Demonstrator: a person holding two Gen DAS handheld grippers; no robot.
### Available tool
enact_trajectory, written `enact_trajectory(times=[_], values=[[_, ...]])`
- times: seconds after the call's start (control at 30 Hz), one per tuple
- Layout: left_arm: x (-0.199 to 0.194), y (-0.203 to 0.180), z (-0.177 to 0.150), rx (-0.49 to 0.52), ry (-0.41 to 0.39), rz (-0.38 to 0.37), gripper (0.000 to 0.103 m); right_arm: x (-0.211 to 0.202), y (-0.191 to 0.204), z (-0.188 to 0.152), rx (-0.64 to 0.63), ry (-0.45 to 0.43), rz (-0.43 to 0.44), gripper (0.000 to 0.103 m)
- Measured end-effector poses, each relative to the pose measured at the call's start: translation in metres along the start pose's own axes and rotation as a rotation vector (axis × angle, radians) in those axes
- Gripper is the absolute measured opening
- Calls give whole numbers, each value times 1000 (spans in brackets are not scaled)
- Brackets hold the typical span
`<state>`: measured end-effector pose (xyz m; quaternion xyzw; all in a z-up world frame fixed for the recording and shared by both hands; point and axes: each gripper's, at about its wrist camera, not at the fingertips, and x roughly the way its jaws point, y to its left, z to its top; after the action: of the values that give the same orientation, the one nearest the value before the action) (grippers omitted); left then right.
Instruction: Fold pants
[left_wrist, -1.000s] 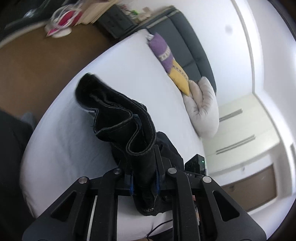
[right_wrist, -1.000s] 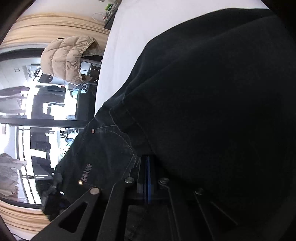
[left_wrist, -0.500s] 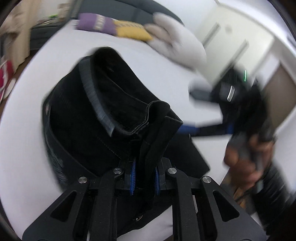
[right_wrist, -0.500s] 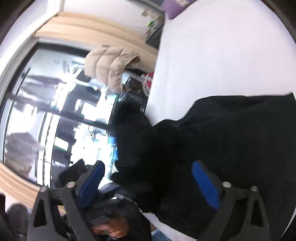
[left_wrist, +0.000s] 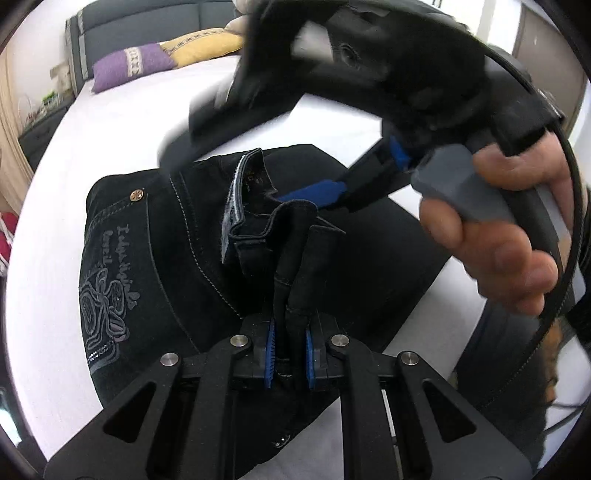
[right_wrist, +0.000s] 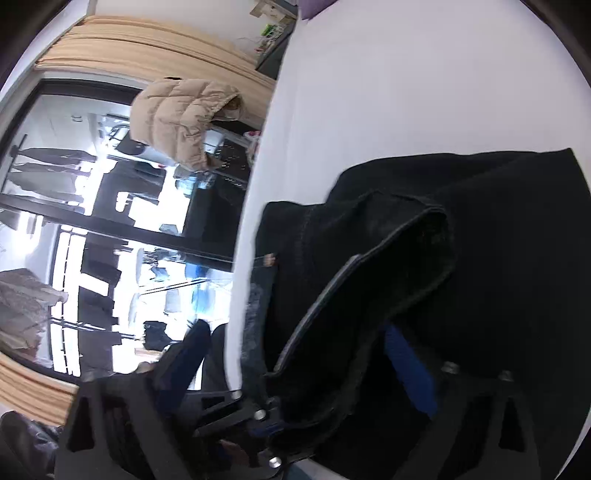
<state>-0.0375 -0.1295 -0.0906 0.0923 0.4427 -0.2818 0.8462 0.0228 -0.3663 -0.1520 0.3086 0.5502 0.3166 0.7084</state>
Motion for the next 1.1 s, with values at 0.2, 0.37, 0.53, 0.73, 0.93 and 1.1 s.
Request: enact_trajectory(times=[0.2,0.37,0.53,0.73,0.93,1.1], values=[[10,-34,-2,61,3,28,11,-6,-20,1,32,-24,-66,17],[18,-54,9,85,-6,14,11,-27,-23,-1,8,-82,-88,12],[28,-93,38,132,-41,-17,11,-66,-28,8,-7,-158,-101,11],[59,-141,62,180,-36,-60,11,-101,-60,9,33,-197,-119,11],[101,-160,63,188,20,-79,11,-106,-101,-5,112,-206,-122,11],[119,-156,54,197,27,-84,15,-105,-131,-20,192,-259,-67,17]])
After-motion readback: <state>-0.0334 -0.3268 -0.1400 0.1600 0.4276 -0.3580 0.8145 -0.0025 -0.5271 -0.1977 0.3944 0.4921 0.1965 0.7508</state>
